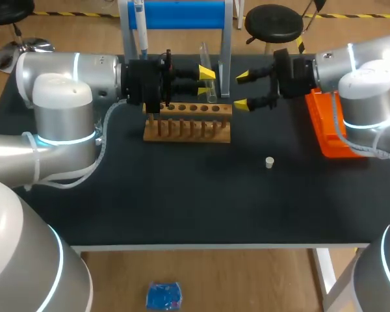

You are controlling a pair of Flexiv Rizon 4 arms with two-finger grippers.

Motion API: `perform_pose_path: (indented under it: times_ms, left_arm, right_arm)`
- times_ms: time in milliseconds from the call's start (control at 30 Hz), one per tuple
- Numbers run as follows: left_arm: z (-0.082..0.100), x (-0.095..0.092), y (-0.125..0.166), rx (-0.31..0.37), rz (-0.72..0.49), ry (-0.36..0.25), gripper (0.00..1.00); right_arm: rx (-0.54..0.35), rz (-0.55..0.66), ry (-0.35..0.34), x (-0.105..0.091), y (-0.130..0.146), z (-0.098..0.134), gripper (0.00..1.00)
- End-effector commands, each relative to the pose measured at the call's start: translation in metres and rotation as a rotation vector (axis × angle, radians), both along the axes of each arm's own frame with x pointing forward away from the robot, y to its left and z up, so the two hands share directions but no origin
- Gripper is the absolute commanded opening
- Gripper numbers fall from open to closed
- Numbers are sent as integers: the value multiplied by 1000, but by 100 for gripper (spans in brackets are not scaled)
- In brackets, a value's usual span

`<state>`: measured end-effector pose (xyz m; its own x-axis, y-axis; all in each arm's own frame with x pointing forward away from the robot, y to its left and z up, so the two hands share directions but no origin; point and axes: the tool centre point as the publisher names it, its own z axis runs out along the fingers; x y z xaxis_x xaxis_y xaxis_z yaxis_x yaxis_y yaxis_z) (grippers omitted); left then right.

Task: Invert the test tube, pick up the pipette, mount the tip to pipette, aspirate from beaker and dispense into the tube, eject the tip, return the pipette, and cap with the stopper.

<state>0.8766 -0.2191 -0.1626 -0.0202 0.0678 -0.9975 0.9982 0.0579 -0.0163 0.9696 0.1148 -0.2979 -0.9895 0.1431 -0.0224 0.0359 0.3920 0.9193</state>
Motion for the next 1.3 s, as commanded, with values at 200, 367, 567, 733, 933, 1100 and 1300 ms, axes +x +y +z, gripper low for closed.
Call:
perform_pose_path:
  times_ms: [200, 367, 567, 733, 933, 1100, 1300]
  left_arm:
    - [0, 1, 0, 1, -4, 0, 0]
    - [0, 1, 0, 1, -4, 0, 0]
    - [0, 1, 0, 1, -4, 0, 0]
    - [20, 11, 6, 53, 81, 224, 0]
    - [33, 26, 13, 25, 121, 575, 0]
    - [35, 32, 14, -57, 85, 749, 0]
    - [35, 35, 16, -72, 123, 739, 0]
  right_arm:
    - [12, -24, 7, -4, 0, 3, 100]
    - [12, -24, 7, -4, 0, 3, 100]
    - [12, -24, 7, -4, 0, 3, 100]
    - [12, -24, 7, -4, 0, 3, 100]
    - [12, -24, 7, -4, 0, 3, 100]
    - [12, -24, 7, -4, 0, 3, 100]
    - [12, -24, 7, -4, 0, 3, 100]
